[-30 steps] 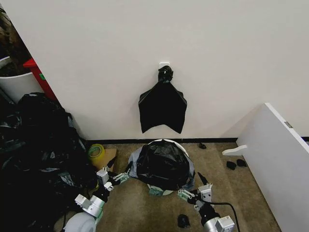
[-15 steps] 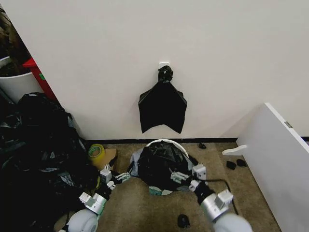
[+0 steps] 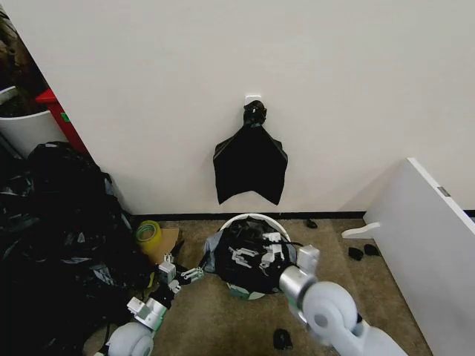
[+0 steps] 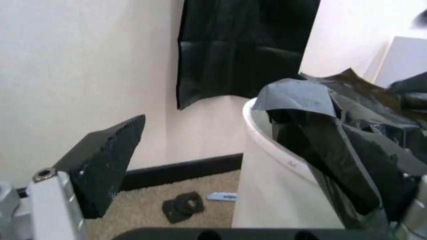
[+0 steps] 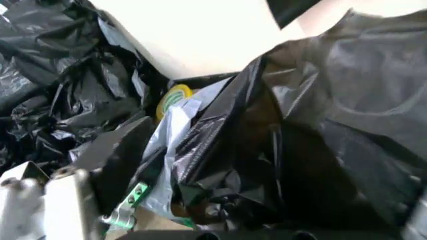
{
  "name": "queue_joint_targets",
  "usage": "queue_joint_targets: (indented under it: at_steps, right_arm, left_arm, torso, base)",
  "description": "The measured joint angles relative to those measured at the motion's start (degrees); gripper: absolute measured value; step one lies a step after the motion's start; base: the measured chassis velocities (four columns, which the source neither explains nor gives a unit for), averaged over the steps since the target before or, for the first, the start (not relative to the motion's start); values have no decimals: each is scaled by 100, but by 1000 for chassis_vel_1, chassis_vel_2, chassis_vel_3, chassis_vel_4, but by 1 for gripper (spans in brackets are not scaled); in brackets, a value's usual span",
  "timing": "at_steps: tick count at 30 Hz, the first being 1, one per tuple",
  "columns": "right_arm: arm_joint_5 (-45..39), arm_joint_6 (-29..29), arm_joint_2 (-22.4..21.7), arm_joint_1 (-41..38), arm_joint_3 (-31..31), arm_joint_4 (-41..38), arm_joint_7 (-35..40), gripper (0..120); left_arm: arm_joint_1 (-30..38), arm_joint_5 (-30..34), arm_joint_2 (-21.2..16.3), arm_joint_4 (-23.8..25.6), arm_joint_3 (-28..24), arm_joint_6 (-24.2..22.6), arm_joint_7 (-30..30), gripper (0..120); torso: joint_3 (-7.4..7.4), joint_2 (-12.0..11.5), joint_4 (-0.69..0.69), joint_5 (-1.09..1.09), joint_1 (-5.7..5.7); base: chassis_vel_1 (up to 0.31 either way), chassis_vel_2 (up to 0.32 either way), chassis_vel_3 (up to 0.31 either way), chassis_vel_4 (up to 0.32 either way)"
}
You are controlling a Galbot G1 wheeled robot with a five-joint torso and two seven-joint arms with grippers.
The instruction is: Place the garbage bag over the trash bin.
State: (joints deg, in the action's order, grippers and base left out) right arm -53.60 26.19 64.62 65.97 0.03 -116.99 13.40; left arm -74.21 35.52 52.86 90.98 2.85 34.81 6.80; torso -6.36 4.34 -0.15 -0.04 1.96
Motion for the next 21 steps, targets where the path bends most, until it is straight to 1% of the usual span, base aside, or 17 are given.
queue_joint_targets:
  at_steps: [1, 2, 5, 7, 11, 12, 14, 15, 16, 17, 18, 19, 20, 21]
  right_arm:
    - [-27, 51, 67, -107, -88, 80, 10, 84]
    - [-27, 51, 67, -107, -88, 80, 10, 84]
    - [76, 165, 237, -366, -281, 306, 142, 70]
    - [241, 196, 316, -461, -349, 487, 309, 68]
    - [248, 227, 362, -495, -379, 604, 437, 66]
    - [238, 230, 373, -500, -387, 628, 432, 63]
    - [189, 230, 419, -519, -403, 635, 304, 52]
    - [189, 230, 419, -519, -403, 635, 304, 52]
    - [179, 230, 431, -524, -409, 634, 286, 48]
    - [161, 231, 458, -540, -427, 633, 260, 41]
    - [155, 231, 486, -559, -442, 633, 244, 36]
    - [153, 231, 498, -565, -448, 636, 240, 33]
    - [153, 231, 498, -565, -448, 636, 240, 33]
    - [150, 229, 508, -569, -456, 647, 234, 28]
  left_arm:
    - [15, -12, 0, -9, -15, 2, 2, 100]
    - [15, -12, 0, -9, -15, 2, 2, 100]
    - [55, -17, -1, -26, -43, 3, 5, 100]
    - [62, -17, -2, -27, -45, 5, 6, 100]
    - [45, -18, -33, -17, -56, 9, 10, 100]
    - [34, -18, -49, -12, -62, 12, 15, 100]
    - [26, -21, -57, -19, -72, 22, 23, 100]
    - [26, -21, -57, -19, -72, 22, 23, 100]
    - [26, -21, -54, -24, -73, 23, 23, 100]
    - [28, -22, -42, -31, -78, 24, 23, 100]
    - [32, -24, -32, -32, -83, 24, 23, 100]
    - [33, -24, -29, -32, -85, 24, 23, 100]
    - [33, -24, -29, -32, -85, 24, 23, 100]
    - [38, -24, -19, -32, -86, 24, 22, 100]
  torso:
    - [0, 0, 0, 0, 0]
    - [0, 0, 0, 0, 0]
    - [0, 0, 1, 0, 0]
    - [0, 0, 1, 0, 0]
    - [0, 0, 0, 0, 0]
    - [0, 0, 0, 0, 0]
    - [1, 0, 0, 0, 0]
    - [1, 0, 0, 0, 0]
    - [1, 0, 0, 0, 0]
    - [1, 0, 1, 0, 0]
    - [1, 0, 1, 0, 0]
    - [1, 0, 1, 0, 0]
    - [1, 0, 1, 0, 0]
    - [1, 0, 1, 0, 0]
  base:
    - [0, 0, 0, 0]
    - [0, 0, 0, 0]
    - [0, 0, 0, 0]
    - [0, 0, 0, 0]
    - [0, 0, 0, 0]
    - [0, 0, 0, 0]
    - [0, 0, 0, 0]
    - [0, 0, 0, 0]
    - [0, 0, 0, 0]
    - [0, 0, 0, 0]
    - [0, 0, 0, 0]
    - [0, 0, 0, 0]
    - [0, 0, 0, 0]
    - [0, 0, 0, 0]
